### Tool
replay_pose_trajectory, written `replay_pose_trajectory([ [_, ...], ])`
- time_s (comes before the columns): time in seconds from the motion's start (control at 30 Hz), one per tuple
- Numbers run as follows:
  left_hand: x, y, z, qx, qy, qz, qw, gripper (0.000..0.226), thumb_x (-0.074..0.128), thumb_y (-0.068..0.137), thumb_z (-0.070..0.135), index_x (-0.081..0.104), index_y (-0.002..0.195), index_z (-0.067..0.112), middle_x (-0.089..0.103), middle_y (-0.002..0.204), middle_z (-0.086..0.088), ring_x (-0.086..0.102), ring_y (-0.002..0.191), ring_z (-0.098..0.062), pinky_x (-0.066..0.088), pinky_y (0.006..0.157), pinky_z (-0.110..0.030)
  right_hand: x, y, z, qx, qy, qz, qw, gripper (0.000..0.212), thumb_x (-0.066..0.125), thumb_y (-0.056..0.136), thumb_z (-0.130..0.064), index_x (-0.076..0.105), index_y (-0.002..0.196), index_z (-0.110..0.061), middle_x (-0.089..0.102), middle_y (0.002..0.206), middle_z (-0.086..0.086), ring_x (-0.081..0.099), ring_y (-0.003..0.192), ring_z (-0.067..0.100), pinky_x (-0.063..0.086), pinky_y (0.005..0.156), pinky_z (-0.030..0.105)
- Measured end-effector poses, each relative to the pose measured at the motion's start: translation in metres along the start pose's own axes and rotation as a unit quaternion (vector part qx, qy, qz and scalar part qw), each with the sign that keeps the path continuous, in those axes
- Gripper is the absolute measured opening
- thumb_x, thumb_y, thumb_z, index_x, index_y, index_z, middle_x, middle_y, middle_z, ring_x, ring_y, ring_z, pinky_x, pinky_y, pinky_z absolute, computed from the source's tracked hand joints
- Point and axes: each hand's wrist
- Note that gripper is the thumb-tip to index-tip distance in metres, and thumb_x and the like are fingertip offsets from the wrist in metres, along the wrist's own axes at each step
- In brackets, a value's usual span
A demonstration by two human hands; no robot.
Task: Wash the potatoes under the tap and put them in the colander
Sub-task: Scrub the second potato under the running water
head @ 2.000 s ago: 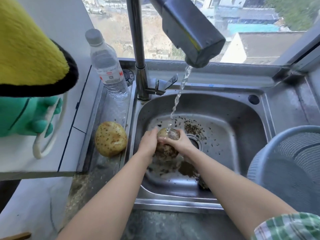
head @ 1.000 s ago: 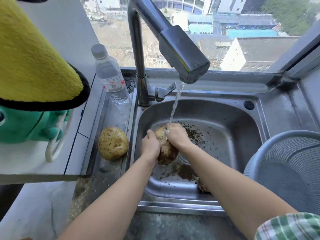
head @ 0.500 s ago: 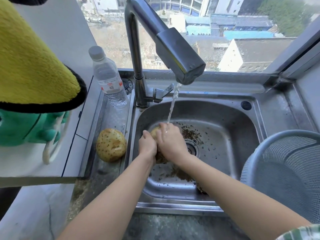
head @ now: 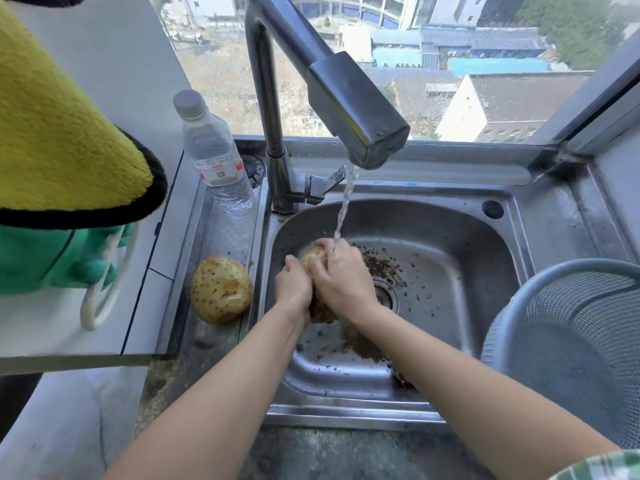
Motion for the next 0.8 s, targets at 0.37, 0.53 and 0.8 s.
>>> replay_pose_trajectory([
  [0.37,0.003,0.001,0.0,-0.008,-0.034,0.016,0.999,0.051,0.025,0.107,0.037,0.056,0.133,0.007,0.064,0.123,-0.018,0.061,0.114,-0.036,0.053,0.094,-0.045,0.003,-0.008,-0.002,-0.024,-0.069,-0.001,0.997,0.048,0.034,0.103,-0.032,0.043,0.143,-0.006,0.048,0.139,0.017,0.042,0.127,0.034,0.034,0.108,0.042],
  [0.53,0.003,0.0,-0.001,0.002,-0.001,0.017,1.0,0.056,0.024,0.105,0.043,0.055,0.136,0.008,0.063,0.127,-0.018,0.061,0.114,-0.037,0.053,0.096,-0.048,-0.007,0.025,0.009,0.149,0.142,-0.033,0.978,0.037,0.037,0.101,-0.026,0.056,0.074,-0.011,0.065,0.103,0.02,0.059,0.101,0.034,0.038,0.08,0.038],
  [0.8,0.001,-0.005,-0.001,-0.008,-0.046,0.018,0.999,0.057,0.024,0.104,0.049,0.056,0.131,0.011,0.066,0.118,-0.017,0.064,0.108,-0.036,0.054,0.095,-0.052,0.006,-0.005,0.006,0.071,0.134,-0.013,0.988,0.045,0.05,0.096,-0.044,0.052,0.132,-0.017,0.055,0.128,0.005,0.053,0.116,0.022,0.043,0.102,0.039],
])
Point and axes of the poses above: each hand's wrist, its own y-axis towards the middle knuckle, its own x-axis out of the palm, z = x × y
